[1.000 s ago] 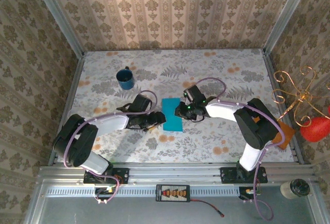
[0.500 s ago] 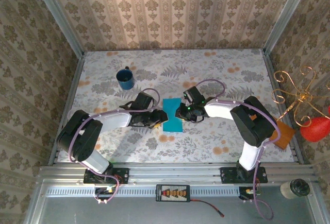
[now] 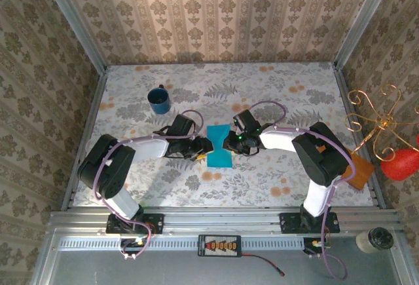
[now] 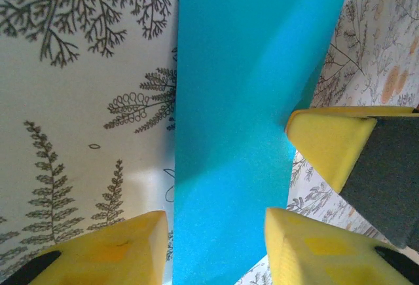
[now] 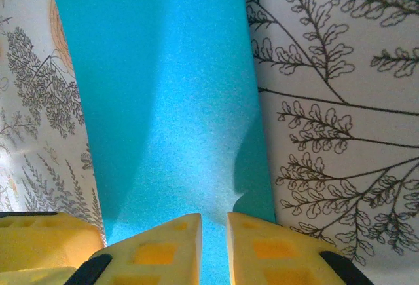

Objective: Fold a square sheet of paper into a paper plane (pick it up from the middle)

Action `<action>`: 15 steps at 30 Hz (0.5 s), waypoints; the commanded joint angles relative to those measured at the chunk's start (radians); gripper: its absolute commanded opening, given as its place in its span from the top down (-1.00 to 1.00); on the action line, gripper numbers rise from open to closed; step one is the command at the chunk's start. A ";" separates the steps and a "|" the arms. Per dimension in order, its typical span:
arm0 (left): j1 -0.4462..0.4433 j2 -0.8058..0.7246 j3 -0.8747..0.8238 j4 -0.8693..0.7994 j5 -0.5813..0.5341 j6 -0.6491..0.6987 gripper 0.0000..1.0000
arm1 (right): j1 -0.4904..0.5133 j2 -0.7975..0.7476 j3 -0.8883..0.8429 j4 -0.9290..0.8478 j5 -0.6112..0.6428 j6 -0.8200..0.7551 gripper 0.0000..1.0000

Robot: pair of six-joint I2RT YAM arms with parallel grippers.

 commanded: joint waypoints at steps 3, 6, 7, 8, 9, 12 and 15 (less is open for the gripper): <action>0.010 0.016 0.020 -0.038 0.003 0.027 0.14 | -0.006 0.027 -0.019 0.006 -0.005 0.013 0.62; 0.006 0.031 0.023 -0.023 0.026 0.029 0.16 | -0.008 0.035 -0.019 0.009 -0.007 0.014 0.62; 0.003 0.038 0.027 -0.023 0.029 0.031 0.16 | -0.008 0.036 -0.019 0.008 -0.007 0.014 0.62; 0.001 0.042 0.030 -0.025 0.033 0.034 0.18 | -0.008 0.038 -0.019 0.008 -0.007 0.014 0.62; -0.001 0.048 0.032 -0.025 0.036 0.035 0.18 | -0.008 0.039 -0.019 0.008 -0.007 0.014 0.62; 0.000 0.062 0.038 -0.020 0.045 0.032 0.19 | -0.008 0.040 -0.021 0.010 -0.007 0.016 0.62; -0.001 0.067 0.041 -0.009 0.053 0.032 0.22 | -0.008 0.044 -0.021 0.008 -0.006 0.015 0.62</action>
